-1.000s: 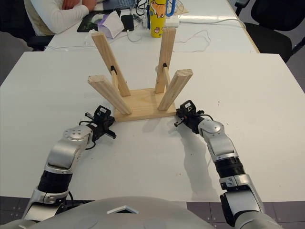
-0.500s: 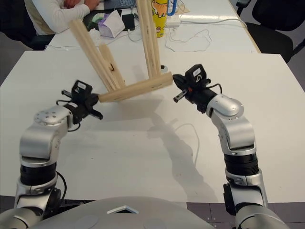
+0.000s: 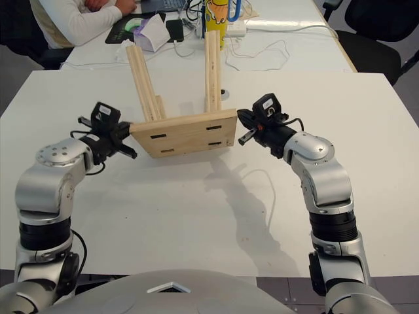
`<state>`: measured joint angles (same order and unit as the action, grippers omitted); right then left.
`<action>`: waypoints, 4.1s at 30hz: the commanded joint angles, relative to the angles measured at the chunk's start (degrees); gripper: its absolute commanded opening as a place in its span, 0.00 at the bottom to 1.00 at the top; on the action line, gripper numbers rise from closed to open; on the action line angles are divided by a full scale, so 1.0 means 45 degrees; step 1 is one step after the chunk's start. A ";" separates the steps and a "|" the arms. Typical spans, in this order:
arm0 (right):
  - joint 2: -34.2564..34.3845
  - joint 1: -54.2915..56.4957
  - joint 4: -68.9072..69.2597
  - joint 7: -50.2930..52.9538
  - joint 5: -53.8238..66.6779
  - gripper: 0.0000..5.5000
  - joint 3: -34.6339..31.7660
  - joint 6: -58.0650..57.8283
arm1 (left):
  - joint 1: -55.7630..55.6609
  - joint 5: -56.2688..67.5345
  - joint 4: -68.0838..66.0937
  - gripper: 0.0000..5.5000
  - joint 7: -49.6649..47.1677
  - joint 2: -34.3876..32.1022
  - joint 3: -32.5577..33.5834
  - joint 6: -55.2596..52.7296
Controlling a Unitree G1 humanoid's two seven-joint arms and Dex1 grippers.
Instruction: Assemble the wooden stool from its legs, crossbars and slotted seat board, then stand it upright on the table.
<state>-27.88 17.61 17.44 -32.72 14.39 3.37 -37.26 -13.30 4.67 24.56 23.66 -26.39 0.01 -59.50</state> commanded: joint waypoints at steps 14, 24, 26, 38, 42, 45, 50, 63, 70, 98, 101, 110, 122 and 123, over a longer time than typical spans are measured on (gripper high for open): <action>0.0869 0.0057 -0.3834 0.1054 -0.2222 0.00 0.1608 0.1410 | 0.1009 -0.0708 -0.3216 0.00 -0.0720 0.0139 -0.0969 0.2303; 0.2343 0.0159 -0.5872 0.1997 -0.2603 0.00 0.1543 0.2587 | 0.0579 -0.1038 -0.4087 0.00 -0.1034 0.1058 -0.1928 0.2846; 0.2406 0.0017 -0.5864 0.1964 -0.2700 0.00 0.1636 0.2667 | 0.0545 -0.1014 -0.4086 0.00 -0.0994 0.1125 -0.1972 0.2853; 0.2602 -0.0529 -0.5062 0.1783 -0.2711 0.00 0.1638 0.2294 | 0.0585 -0.0397 -0.4247 0.00 -0.0708 0.1589 -0.1296 0.4425; 0.2779 -0.0620 -0.4567 0.1628 -0.2308 0.00 0.1406 0.1925 | 0.0740 0.0312 -0.3592 0.00 -0.0218 0.1949 -0.1111 0.4777; 0.2854 -0.0493 -0.3944 0.1571 -0.2012 0.00 0.1218 0.1451 | 0.0811 0.0686 -0.3084 0.00 0.0124 0.2001 -0.1108 0.4755; 0.2847 -0.0273 -0.3602 0.1560 -0.1961 0.00 0.0947 0.1027 | 0.0885 0.0584 -0.3252 0.00 0.0151 0.1845 -0.1037 0.4818; 0.2909 0.0549 -0.0506 0.1156 -0.0722 0.00 0.0497 -0.0703 | -0.0415 0.1191 -0.1028 0.00 0.0048 0.2248 -0.0752 0.3817; 0.3208 0.1812 0.0359 0.1542 -0.0445 0.00 -0.0263 -0.1303 | -0.1977 0.1795 0.0669 0.00 -0.0190 0.2484 -0.0035 0.2621; 0.2633 0.2074 -0.3085 0.4658 -0.1850 0.00 -0.2736 0.4355 | -0.1194 -0.0569 -0.3059 0.00 -0.3176 0.1717 0.1708 0.5997; 0.2621 0.1161 -0.4625 0.5044 -0.2438 0.00 -0.2573 0.5928 | -0.0697 -0.0628 -0.3928 0.00 -0.3491 0.2049 0.1744 0.7262; 0.3648 -0.1406 -0.7810 0.6094 -0.3512 0.00 -0.1849 0.9639 | 0.0923 -0.0481 -0.6455 0.00 -0.3921 0.3750 0.1403 1.1503; 0.4525 -0.2117 -0.8226 0.6307 -0.3681 0.00 -0.1278 1.0405 | 0.1089 -0.0827 -0.7912 0.00 -0.4055 0.4077 0.1119 1.3241; 0.4542 -0.2113 -0.8305 0.6298 -0.3686 0.00 -0.1257 1.0445 | 0.1098 -0.0924 -0.8053 0.00 -0.4035 0.4038 0.1030 1.3396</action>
<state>-7.74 8.48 -18.92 -4.64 -1.84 -2.77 9.05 -8.86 1.61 -10.08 5.59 -8.08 5.57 -0.60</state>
